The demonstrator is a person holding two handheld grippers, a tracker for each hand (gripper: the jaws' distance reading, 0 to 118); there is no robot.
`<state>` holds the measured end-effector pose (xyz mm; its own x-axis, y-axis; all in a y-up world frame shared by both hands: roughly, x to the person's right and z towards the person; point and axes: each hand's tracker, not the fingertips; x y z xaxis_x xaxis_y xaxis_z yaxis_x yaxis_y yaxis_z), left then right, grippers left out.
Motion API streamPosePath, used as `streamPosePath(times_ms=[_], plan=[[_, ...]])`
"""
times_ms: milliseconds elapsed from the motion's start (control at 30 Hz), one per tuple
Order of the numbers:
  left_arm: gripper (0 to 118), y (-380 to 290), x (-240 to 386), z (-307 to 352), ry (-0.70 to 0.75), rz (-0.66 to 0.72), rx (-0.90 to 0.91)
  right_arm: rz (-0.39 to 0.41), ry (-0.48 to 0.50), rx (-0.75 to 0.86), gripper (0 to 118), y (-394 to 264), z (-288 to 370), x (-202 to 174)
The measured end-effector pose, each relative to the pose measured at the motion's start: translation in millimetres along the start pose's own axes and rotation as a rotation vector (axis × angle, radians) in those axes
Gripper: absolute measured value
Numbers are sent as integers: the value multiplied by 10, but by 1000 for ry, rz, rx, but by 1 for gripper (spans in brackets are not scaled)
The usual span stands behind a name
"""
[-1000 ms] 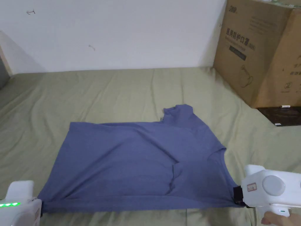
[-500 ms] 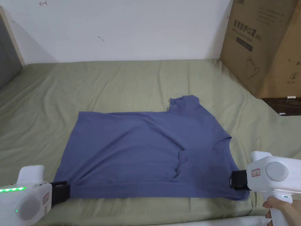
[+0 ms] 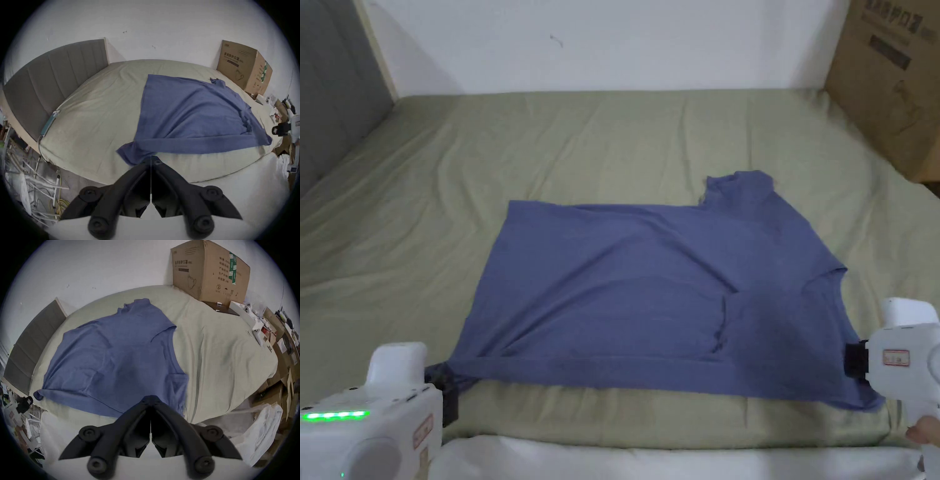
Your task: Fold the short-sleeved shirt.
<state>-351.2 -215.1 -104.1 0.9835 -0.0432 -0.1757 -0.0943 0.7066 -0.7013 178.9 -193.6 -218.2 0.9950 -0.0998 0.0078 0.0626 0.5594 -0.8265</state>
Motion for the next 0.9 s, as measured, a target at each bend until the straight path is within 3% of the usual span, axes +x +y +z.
streamPosePath(times_ms=[33, 67, 100, 133, 167, 333, 467, 500, 567, 833, 900], plan=[[28, -26, -22, -3, 2, 6, -4, -4, 6, -11, 0, -7, -18, 10], [64, -58, -56, -17, 11, 18, -5, -20, 19, -18, 0, -31, -1, 0], [88, -74, -84, -40, 11, 22, -9, -29, 26, -23, 0, -42, -6, 3], [105, -86, -111, -65, 5, 22, -13, -31, 30, -29, 0, -46, -15, 5], [111, -94, -162, -126, 2, 21, -14, -28, 29, -31, 0, -52, -21, -1], [109, 56, -349, -342, 29, 81, -18, 7, 20, -46, 0, -48, -77, -22], [94, 169, -498, -612, -76, 186, -24, 7, 22, -59, 0, -42, -136, -27], [69, 169, -503, -676, -90, 184, -41, 6, 19, -63, 0, -48, -156, -24], [2, 159, -450, -725, -72, 149, -116, 2, 20, -73, 0, -63, -170, -14], [2, 186, -445, -600, -68, 144, -79, -12, 15, -48, 2, -75, -140, 144], [2, 189, -438, -554, -61, 136, -72, -23, 5, -48, 53, -36, -180, 231]])
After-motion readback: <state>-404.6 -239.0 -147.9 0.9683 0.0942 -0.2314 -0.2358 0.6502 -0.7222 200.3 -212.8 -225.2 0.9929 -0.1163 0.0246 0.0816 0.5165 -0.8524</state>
